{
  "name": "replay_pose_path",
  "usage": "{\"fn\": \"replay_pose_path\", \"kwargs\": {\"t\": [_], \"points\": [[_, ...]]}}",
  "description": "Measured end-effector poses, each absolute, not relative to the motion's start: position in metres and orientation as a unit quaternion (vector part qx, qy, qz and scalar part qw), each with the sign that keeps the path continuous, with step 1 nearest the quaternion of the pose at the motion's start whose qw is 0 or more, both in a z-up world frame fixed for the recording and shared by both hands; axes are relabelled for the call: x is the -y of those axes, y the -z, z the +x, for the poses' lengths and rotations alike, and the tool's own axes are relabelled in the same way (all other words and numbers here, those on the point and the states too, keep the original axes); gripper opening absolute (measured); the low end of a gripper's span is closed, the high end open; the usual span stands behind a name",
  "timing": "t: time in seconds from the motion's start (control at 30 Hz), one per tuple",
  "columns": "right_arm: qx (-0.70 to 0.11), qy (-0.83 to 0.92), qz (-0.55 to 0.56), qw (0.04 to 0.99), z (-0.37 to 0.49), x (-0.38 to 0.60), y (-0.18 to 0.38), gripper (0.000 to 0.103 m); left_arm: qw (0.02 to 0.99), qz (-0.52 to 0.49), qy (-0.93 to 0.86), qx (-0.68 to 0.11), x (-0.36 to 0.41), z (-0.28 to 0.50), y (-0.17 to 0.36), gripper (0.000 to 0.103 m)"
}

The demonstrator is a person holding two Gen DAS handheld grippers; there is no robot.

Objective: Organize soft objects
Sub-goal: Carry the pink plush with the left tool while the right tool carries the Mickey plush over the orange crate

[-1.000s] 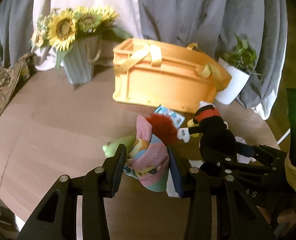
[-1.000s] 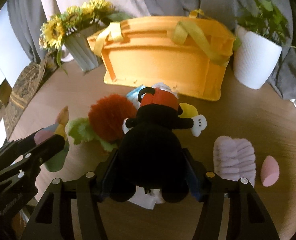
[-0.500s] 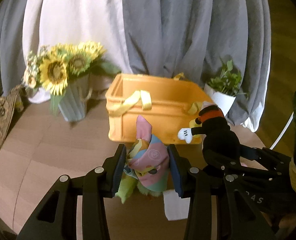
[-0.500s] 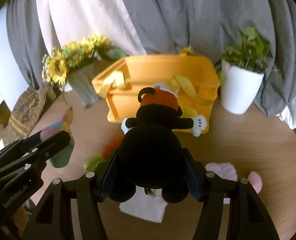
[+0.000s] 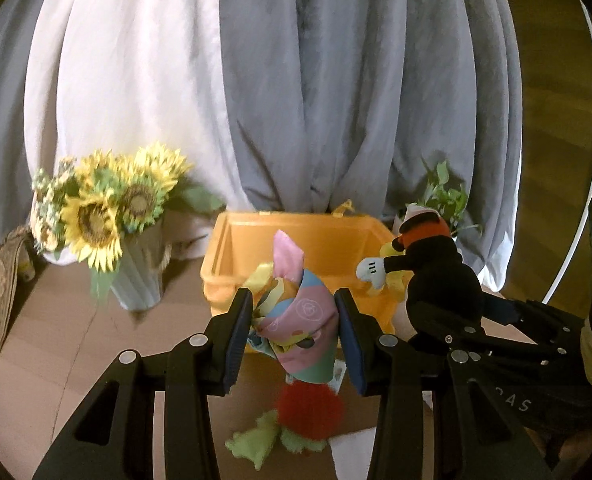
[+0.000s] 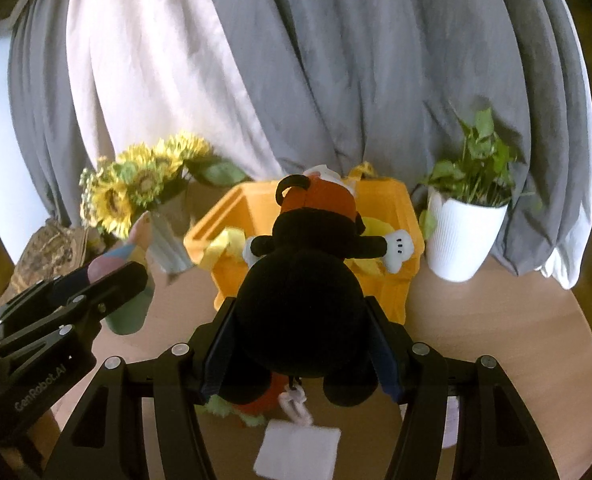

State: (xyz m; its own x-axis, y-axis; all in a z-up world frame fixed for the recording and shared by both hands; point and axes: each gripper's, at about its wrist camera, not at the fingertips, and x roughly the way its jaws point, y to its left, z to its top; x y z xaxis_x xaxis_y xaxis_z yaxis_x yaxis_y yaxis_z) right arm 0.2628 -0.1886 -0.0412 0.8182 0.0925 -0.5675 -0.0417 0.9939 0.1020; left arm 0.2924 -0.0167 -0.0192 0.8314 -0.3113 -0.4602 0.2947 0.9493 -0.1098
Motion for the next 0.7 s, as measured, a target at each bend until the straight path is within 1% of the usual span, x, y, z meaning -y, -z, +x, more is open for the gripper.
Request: {"fn": "replay_pose_path", "kwargs": {"t": [0.37,0.7], "points": [[-0.268,-0.034,0.040,0.962,0.294,0.191,0.025,0.062,0.963,-0.025,0.159,-0.217,0.025,0.329,0.000,0.041],[-0.257,-0.030,0.042,0.965,0.329,0.203,0.020,0.062,0.965,-0.019,0.161,-0.208,0.038,0.367,-0.002,0.042]]}}
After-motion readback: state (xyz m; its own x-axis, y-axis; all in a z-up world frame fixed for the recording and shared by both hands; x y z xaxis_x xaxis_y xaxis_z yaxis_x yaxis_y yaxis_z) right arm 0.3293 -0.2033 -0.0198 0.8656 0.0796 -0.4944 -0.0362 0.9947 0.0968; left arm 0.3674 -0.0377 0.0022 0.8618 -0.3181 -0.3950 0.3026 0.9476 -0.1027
